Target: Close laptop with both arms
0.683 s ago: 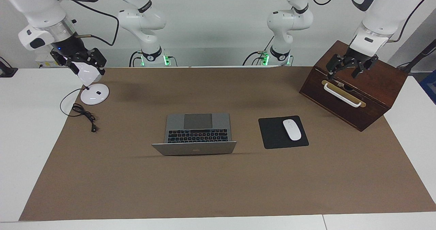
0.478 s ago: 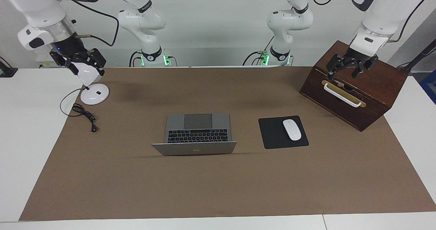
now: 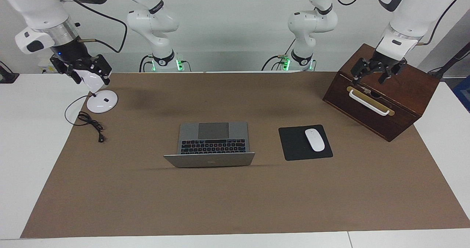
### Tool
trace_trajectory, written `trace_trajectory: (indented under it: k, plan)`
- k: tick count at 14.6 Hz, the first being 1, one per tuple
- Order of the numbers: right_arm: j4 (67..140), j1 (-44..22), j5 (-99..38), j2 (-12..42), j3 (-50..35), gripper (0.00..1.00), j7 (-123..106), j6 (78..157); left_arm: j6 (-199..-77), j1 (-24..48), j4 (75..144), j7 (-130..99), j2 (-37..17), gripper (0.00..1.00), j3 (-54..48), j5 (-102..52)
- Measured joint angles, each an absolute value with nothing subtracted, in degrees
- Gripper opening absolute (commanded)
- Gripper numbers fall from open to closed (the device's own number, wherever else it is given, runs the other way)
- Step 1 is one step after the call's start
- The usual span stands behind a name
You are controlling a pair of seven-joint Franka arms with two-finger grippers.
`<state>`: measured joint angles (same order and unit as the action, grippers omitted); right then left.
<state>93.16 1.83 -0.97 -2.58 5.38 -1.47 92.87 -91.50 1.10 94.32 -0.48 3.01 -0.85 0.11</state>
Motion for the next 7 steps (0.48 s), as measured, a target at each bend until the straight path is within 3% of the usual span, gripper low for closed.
trace_trajectory:
  k: [7]
  plan:
    - [90.5, 1.8, -1.0, 2.7, 5.3, 0.99, -1.5, 98.7, -91.4, 1.1, 94.3, -0.9, 3.1, 1.00, -0.9, 0.1]
